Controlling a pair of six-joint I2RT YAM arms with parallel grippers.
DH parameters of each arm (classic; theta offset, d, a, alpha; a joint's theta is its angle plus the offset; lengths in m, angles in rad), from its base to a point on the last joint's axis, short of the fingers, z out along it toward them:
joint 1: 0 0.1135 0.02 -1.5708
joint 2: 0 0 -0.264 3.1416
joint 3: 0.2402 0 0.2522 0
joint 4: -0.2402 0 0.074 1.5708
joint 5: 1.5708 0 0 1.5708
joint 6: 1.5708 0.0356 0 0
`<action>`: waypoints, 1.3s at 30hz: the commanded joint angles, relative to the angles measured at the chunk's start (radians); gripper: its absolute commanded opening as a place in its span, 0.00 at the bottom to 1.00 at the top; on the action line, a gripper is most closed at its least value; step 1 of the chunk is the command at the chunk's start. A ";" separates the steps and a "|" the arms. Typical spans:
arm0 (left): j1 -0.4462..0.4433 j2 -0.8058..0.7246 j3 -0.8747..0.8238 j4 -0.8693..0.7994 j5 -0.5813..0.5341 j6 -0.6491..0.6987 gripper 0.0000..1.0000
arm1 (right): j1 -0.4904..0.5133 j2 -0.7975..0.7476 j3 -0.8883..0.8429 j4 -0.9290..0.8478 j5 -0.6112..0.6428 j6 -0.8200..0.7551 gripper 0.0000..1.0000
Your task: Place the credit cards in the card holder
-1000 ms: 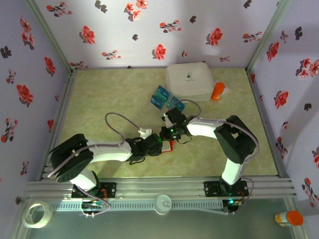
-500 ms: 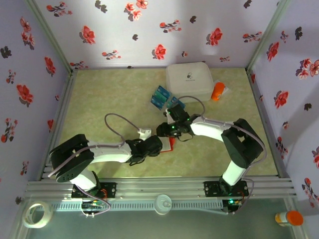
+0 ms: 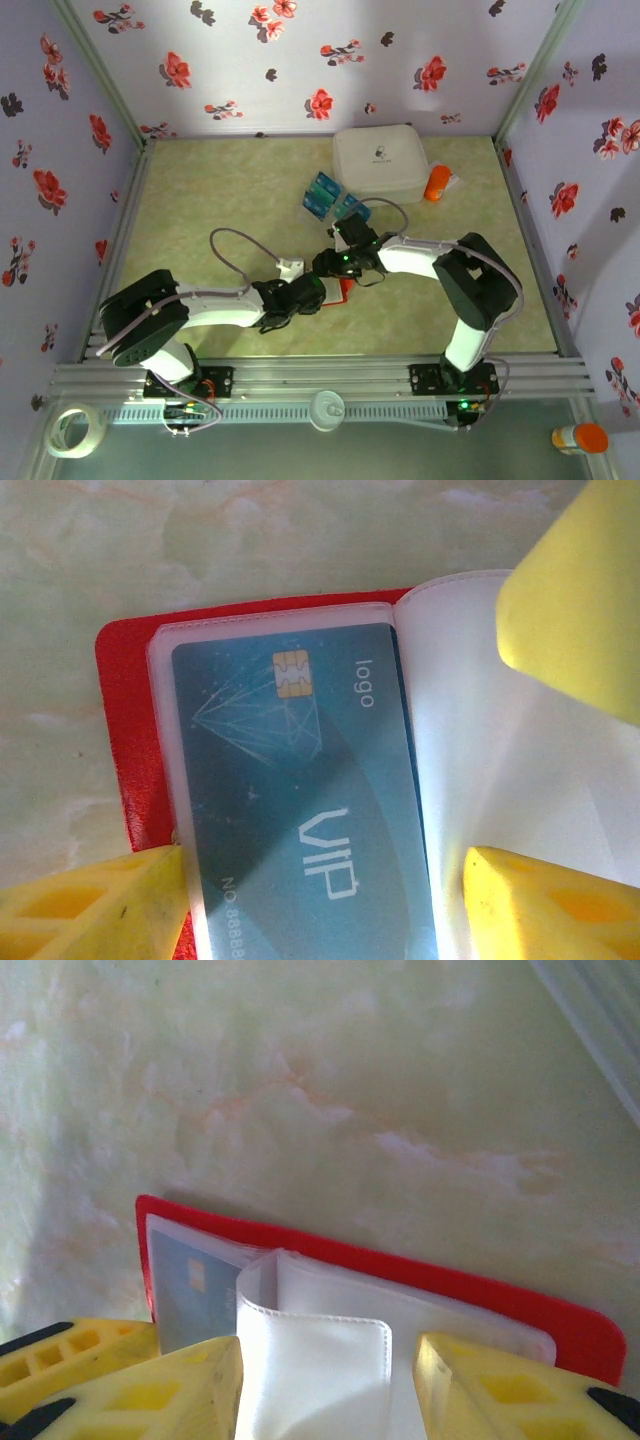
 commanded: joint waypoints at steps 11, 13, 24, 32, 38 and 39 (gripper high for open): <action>-0.006 0.016 -0.039 0.001 0.049 -0.012 0.73 | -0.008 0.018 -0.007 0.062 -0.087 0.039 0.46; -0.005 0.008 -0.039 0.001 0.047 -0.012 0.73 | -0.009 0.010 -0.012 0.076 -0.099 0.050 0.43; -0.005 -0.174 -0.062 -0.035 -0.012 0.008 0.82 | -0.009 -0.080 -0.054 0.121 -0.149 0.118 0.42; 0.019 -0.382 -0.144 -0.100 -0.075 -0.017 0.85 | 0.005 -0.118 -0.080 0.170 -0.169 0.186 0.41; 0.057 -0.527 -0.223 -0.136 -0.085 -0.042 0.86 | 0.044 -0.115 -0.054 0.155 -0.143 0.200 0.41; 0.063 -0.548 -0.233 -0.142 -0.086 -0.045 0.86 | 0.052 -0.109 -0.048 0.154 -0.137 0.202 0.41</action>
